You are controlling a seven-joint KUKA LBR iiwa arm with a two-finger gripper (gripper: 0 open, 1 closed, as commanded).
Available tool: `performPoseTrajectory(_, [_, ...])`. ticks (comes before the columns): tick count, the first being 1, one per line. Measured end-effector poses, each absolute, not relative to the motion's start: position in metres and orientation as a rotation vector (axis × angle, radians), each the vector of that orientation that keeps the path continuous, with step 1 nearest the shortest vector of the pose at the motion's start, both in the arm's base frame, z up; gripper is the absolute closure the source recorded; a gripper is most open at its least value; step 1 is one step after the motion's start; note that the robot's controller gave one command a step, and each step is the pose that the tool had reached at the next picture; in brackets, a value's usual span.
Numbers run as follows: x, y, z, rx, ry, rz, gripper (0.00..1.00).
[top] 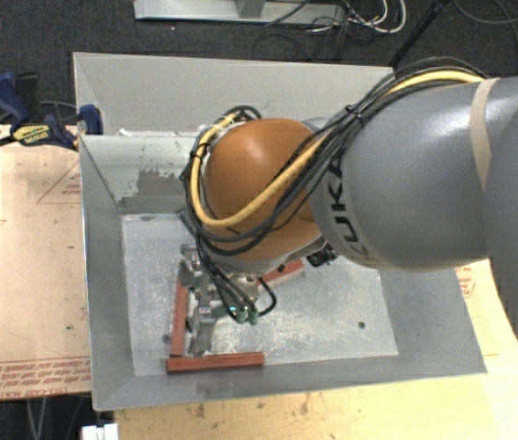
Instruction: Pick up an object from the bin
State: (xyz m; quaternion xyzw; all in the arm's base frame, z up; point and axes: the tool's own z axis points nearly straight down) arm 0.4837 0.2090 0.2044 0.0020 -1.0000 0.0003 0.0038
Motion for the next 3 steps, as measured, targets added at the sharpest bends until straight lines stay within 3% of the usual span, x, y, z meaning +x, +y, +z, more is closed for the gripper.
performPoseTrajectory(1, [0.48,0.183,0.102,0.168,-3.131,0.003,0.0])
performPoseTrajectory(2, [0.485,0.144,0.072,0.062,-3.157,-0.01,0.0])
performPoseTrajectory(3, [0.482,0.145,0.072,0.07,-3.145,-0.004,1.0])
